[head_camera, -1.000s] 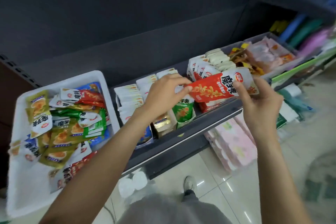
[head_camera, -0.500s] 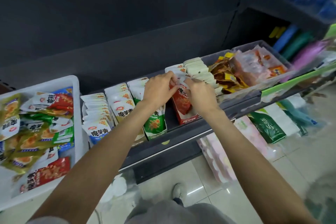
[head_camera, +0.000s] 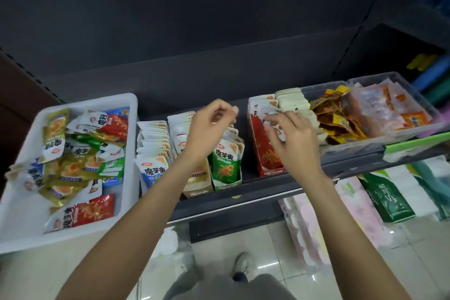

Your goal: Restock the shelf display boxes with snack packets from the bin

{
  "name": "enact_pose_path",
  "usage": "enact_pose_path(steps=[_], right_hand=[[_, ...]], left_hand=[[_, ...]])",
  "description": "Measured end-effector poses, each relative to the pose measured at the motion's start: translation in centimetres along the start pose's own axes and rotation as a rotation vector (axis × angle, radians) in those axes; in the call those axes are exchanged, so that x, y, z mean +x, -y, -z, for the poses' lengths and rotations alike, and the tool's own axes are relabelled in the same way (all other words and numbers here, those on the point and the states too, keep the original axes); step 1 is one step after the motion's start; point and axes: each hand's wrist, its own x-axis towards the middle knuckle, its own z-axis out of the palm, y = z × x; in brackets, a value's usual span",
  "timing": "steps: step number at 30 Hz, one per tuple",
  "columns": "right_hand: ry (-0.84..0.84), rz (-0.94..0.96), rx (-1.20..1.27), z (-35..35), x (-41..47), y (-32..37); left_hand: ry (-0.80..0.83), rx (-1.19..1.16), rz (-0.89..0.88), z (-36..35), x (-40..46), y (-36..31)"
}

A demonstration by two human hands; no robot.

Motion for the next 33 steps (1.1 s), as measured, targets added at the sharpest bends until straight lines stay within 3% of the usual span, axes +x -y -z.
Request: enact_pose_path(steps=[2,4,9,12,18,25,29,33], right_hand=[[0.108,-0.013,0.147,0.1,0.5,3.1],[0.254,-0.007,0.208,-0.5,0.8,6.6],[0.503,0.145,0.258,-4.6,1.5,16.5],[0.621,0.199,0.252,-8.2,2.3,21.7],[0.679,0.125,0.199,-18.1,6.8,29.4],[0.776,-0.053,-0.049,-28.0,10.3,31.8],[0.892,-0.099,-0.041,-29.7,10.1,32.1],[0.753,-0.043,-0.085,-29.3,8.4,32.5]], left_hand=[[0.012,-0.212,0.102,3.3,-2.1,-0.5],[0.003,-0.195,0.074,7.1,-4.3,0.1],[-0.091,0.354,-0.054,17.2,-8.7,6.5],[-0.172,0.582,-0.025,22.8,-9.5,11.1],[-0.336,0.490,0.171,30.5,-6.0,17.7],[-0.138,0.638,0.151,33.5,-1.8,22.3],[-0.080,0.553,0.181,33.4,-1.4,23.3],[-0.057,0.496,0.236,32.8,-1.3,23.8]])
